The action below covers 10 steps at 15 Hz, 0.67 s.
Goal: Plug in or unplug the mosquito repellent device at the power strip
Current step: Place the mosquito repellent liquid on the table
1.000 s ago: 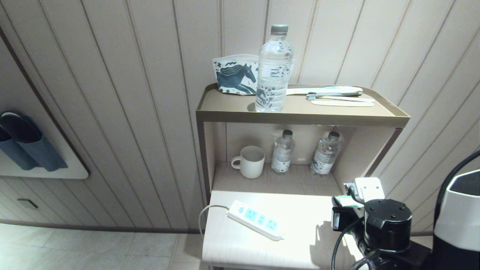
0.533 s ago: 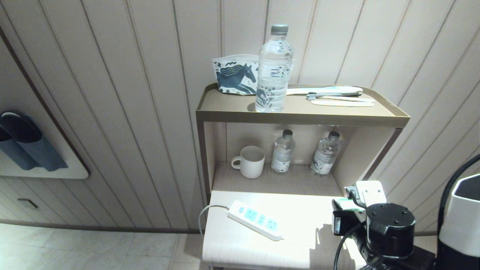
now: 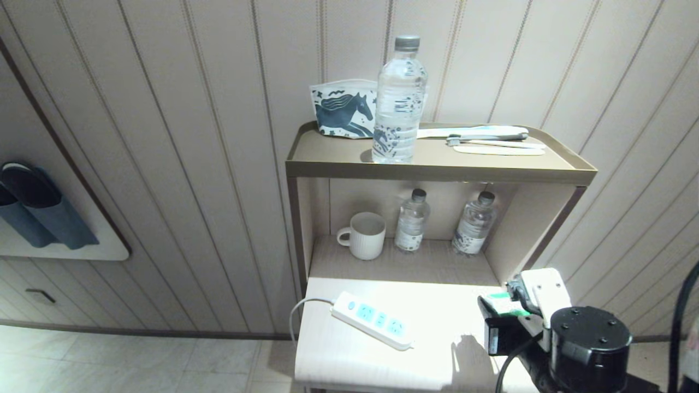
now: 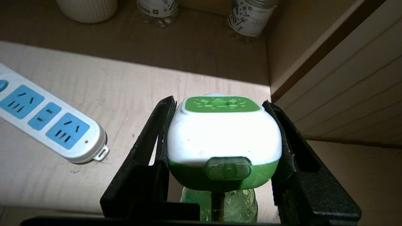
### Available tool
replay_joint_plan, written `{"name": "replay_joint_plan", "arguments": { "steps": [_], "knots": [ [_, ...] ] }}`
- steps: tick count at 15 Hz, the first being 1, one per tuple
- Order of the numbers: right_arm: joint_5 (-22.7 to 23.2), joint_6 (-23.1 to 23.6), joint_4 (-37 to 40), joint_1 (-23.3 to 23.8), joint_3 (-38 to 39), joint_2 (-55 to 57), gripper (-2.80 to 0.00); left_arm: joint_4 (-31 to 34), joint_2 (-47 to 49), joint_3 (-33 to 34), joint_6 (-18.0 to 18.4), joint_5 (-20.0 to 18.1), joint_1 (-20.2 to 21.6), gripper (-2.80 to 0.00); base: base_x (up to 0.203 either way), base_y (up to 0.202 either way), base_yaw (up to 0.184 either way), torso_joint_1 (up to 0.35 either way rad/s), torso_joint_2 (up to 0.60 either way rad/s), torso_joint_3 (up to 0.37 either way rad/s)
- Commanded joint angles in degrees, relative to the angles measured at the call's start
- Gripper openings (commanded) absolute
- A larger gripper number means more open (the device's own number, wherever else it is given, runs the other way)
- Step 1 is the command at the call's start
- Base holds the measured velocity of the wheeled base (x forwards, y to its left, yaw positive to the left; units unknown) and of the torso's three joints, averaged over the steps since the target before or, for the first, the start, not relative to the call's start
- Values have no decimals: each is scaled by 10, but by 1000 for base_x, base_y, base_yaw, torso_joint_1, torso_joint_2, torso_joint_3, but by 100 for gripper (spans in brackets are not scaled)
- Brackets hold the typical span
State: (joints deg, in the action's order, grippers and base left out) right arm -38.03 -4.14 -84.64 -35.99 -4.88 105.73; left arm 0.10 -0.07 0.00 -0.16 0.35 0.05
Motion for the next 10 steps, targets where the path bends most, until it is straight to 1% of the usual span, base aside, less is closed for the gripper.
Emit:
{"name": "replay_joint_plan", "arguments": {
  "steps": [1, 2, 3, 4, 9, 10],
  "knots": [
    [28, -9, 84, 0, 0, -79, -280, 0, 2, 0, 0, 0, 0, -280, 0, 0, 0, 0, 0, 0],
    [51, -21, 136, 0, -2, -101, -280, 0, 2, 0, 0, 0, 0, -280, 0, 0, 0, 0, 0, 0],
    [77, -32, 170, 0, -4, -115, -280, 0, 2, 0, 0, 0, 0, -280, 0, 0, 0, 0, 0, 0],
    [86, -38, 177, 0, -3, -120, -280, 0, 2, 0, 0, 0, 0, -280, 0, 0, 0, 0, 0, 0],
    [87, -47, 177, 0, 5, -116, -280, 0, 2, 0, 0, 0, 0, -280, 0, 0, 0, 0, 0, 0],
    [87, -51, 176, 0, 6, -115, -280, 0, 2, 0, 0, 1, 0, -280, 0, 0, 0, -93, 235, 123]
  ]
}}
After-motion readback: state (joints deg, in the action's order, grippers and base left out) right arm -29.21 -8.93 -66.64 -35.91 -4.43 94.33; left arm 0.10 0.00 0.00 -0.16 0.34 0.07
